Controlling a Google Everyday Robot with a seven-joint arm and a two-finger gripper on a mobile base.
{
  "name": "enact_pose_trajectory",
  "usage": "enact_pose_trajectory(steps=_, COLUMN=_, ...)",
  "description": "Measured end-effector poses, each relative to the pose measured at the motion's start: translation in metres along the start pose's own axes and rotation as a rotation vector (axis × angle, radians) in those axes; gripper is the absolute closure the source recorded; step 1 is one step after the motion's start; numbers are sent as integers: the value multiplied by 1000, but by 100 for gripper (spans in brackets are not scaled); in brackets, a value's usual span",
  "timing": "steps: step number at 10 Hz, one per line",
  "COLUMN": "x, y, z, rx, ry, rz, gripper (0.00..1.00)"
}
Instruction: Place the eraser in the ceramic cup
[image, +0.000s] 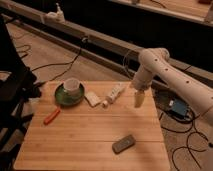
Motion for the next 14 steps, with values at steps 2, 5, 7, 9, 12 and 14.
enact_pose_trajectory(steps=2, x=-2, y=10, z=7, rx=-25, ry=7, rz=-29, gripper=20)
enact_pose_trajectory(steps=5, x=-17, y=31, z=30, rx=-35, ry=21, rz=-144, gripper=20)
enact_pose_trajectory(steps=7, x=-25, y=46, z=46, rx=-9, ry=27, rz=-244, gripper=20)
enact_pose_trajectory(steps=9, x=-25, y=73, z=64, rx=-1, ry=17, rz=-340, gripper=20)
enact_pose_trajectory(steps=12, x=-13, y=129, z=93, rx=-32, ry=-3, rz=-461, gripper=20)
enact_pose_trajectory(steps=14, x=-12, y=136, z=96, rx=-38, ry=-4, rz=-479, gripper=20)
